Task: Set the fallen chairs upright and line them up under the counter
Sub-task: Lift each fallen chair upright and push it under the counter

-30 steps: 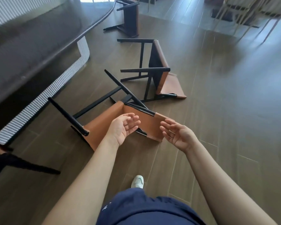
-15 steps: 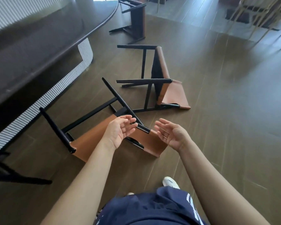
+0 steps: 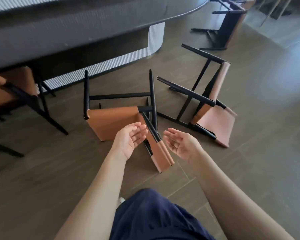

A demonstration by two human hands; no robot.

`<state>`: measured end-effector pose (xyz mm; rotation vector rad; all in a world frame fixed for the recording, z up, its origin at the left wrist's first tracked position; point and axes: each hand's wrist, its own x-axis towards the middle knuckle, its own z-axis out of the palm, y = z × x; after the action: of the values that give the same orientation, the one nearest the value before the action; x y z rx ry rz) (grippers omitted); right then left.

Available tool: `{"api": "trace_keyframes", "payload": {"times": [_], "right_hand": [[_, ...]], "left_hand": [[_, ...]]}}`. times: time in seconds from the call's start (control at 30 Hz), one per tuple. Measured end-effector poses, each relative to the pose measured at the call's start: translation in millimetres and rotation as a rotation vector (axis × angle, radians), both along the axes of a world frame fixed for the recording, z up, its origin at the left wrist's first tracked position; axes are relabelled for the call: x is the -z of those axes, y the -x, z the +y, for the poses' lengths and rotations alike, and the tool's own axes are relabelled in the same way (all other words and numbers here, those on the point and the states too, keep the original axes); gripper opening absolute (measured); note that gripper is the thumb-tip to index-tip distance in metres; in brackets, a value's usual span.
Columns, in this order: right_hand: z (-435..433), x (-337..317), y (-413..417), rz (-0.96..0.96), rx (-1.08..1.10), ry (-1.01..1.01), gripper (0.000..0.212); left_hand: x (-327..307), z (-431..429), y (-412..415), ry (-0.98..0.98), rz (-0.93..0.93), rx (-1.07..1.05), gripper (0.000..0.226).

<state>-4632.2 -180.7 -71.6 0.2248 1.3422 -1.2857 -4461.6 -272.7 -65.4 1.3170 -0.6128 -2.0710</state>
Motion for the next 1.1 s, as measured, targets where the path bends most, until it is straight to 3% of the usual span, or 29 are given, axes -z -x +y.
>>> {"api": "trace_keyframes", "payload": {"times": [0.43, 0.77, 1.1], "right_hand": [[83, 3, -15, 0.098, -0.24, 0.079, 0.029], [193, 3, -20, 0.128, -0.318, 0.081, 0.027], [215, 11, 14, 0.112, -0.408, 0.112, 0.025]], "left_hand": [[3, 123, -40, 0.164, -0.127, -0.097, 0.028], [18, 251, -45, 0.122, -0.143, -0.14, 0.026], [22, 289, -18, 0.117, -0.191, -0.196, 0.025]]}}
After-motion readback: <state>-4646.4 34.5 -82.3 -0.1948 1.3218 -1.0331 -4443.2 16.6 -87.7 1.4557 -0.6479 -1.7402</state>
